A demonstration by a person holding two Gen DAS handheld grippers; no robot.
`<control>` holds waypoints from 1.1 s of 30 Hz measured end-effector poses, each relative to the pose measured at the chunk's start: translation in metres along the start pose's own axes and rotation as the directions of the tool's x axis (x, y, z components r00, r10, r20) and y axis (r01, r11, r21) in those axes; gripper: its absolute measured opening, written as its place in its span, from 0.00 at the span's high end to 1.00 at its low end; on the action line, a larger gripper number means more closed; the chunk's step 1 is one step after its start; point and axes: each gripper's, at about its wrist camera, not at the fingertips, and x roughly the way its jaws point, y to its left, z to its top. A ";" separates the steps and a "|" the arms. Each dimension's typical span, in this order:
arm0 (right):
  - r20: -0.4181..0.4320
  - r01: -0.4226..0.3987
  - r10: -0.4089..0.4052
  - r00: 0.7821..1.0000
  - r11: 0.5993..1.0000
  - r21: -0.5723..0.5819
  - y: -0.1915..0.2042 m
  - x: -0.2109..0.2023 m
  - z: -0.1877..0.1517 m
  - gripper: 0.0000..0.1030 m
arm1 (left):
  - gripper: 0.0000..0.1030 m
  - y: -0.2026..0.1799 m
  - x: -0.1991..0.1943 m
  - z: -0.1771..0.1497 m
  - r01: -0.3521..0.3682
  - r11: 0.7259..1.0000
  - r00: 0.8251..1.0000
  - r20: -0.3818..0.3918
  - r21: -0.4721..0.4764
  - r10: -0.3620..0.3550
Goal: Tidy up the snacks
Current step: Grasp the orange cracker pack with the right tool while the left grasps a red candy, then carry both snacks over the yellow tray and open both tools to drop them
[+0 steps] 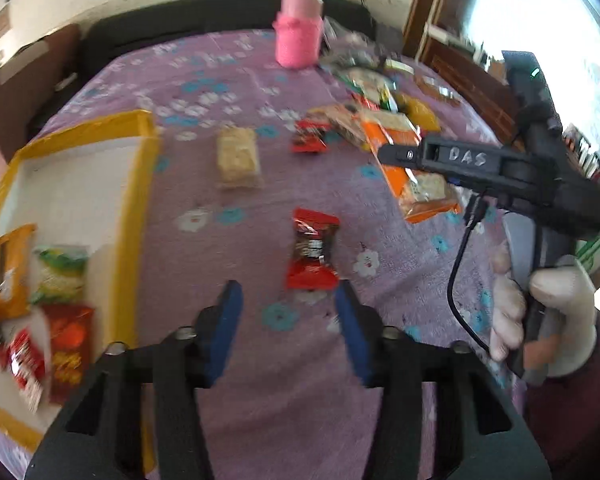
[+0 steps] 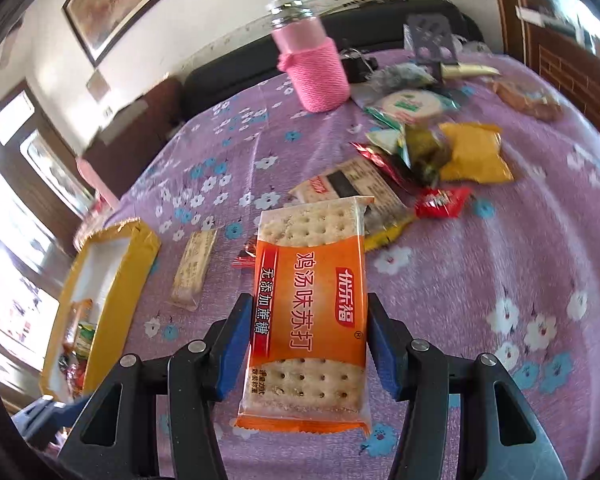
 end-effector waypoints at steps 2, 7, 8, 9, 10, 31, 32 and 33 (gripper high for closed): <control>-0.003 -0.015 0.015 1.000 1.000 0.015 -0.005 0.001 0.000 0.46 | 0.58 -0.004 0.010 0.008 0.003 1.000 1.000 -0.004 0.000 -0.003; 0.009 -0.053 0.053 0.999 0.998 0.023 -0.007 -0.003 -0.003 0.46 | 0.58 -0.009 0.042 0.024 -0.038 0.999 0.999 -0.028 0.032 0.039; 0.010 -0.056 0.056 0.998 0.998 0.023 -0.006 -0.003 -0.004 0.46 | 0.58 -0.009 0.050 0.026 -0.043 0.999 0.998 -0.043 0.028 0.044; 0.011 -0.059 0.059 0.998 0.998 0.022 -0.006 -0.004 -0.004 0.46 | 0.58 -0.008 0.054 0.026 -0.040 0.999 0.998 -0.054 0.025 0.041; 0.013 -0.062 0.061 0.998 0.998 0.022 -0.006 -0.004 -0.005 0.46 | 0.58 -0.010 0.056 0.027 -0.053 0.998 0.998 -0.039 0.034 0.054; 0.056 -0.056 0.057 0.997 0.998 -0.022 0.004 -0.004 -0.011 0.46 | 0.79 0.050 -0.027 0.003 0.038 0.990 0.992 0.125 -0.139 -0.020; 0.060 -0.054 0.055 0.997 0.998 -0.028 0.005 -0.005 -0.011 0.46 | 0.79 0.058 -0.035 0.001 0.034 0.988 0.990 0.138 -0.151 -0.013; 0.064 -0.046 0.048 0.997 0.998 -0.034 0.007 -0.006 -0.012 0.46 | 0.79 0.067 -0.045 -0.001 0.027 0.986 0.988 0.152 -0.164 -0.001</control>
